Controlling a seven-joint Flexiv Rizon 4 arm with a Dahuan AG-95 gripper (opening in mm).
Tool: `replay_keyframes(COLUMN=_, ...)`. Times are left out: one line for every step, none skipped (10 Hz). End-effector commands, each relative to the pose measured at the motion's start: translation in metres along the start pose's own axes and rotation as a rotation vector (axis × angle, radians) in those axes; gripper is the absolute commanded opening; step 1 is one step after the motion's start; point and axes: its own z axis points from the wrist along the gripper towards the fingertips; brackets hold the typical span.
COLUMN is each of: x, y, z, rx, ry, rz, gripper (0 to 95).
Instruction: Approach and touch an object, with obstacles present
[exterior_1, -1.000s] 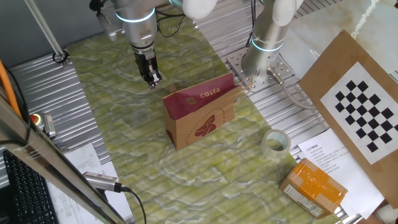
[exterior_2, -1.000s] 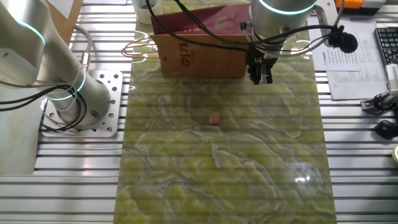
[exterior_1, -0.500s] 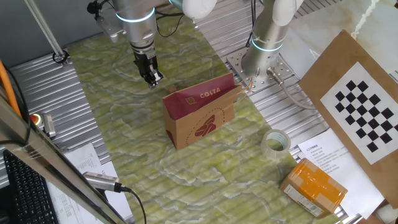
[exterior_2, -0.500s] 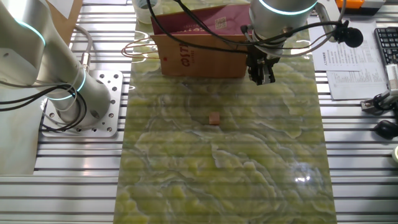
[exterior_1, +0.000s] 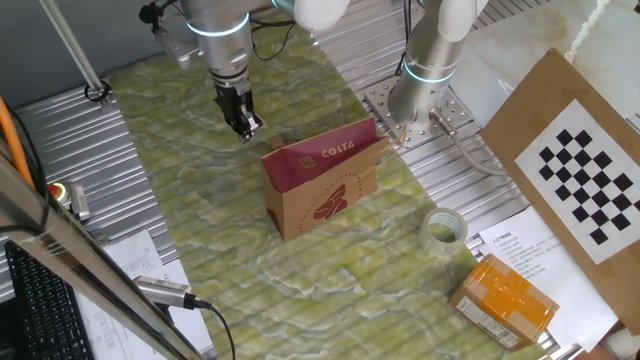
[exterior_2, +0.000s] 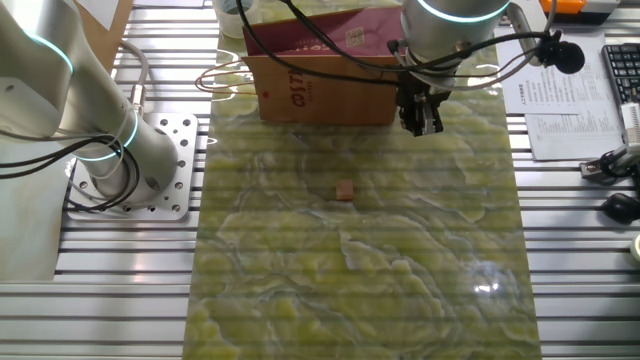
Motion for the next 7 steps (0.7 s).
replay_keyframes(x=-0.0006, y=-0.0008, z=0.0033, rx=-0.004, ry=0.034, rz=0.016, gripper=0.0)
replay_keyframes(x=-0.0008, y=-0.0014, z=0.0049, rx=-0.009, ry=0.059, rz=0.005, gripper=0.0)
replay_keyframes(x=-0.0009, y=-0.0018, z=0.0059, rx=-0.012, ry=0.082, rz=0.002, gripper=0.0)
replay_keyframes(x=-0.0010, y=-0.0018, z=0.0058, rx=-0.009, ry=0.097, rz=0.000, gripper=0.0)
replay_keyframes(x=-0.0010, y=-0.0018, z=0.0058, rx=-0.002, ry=0.110, rz=-0.003, gripper=0.0)
replay_keyframes(x=-0.0008, y=-0.0018, z=0.0058, rx=0.010, ry=0.118, rz=-0.006, gripper=0.0)
replay_keyframes(x=-0.0004, y=-0.0017, z=0.0060, rx=0.033, ry=0.125, rz=-0.008, gripper=0.0)
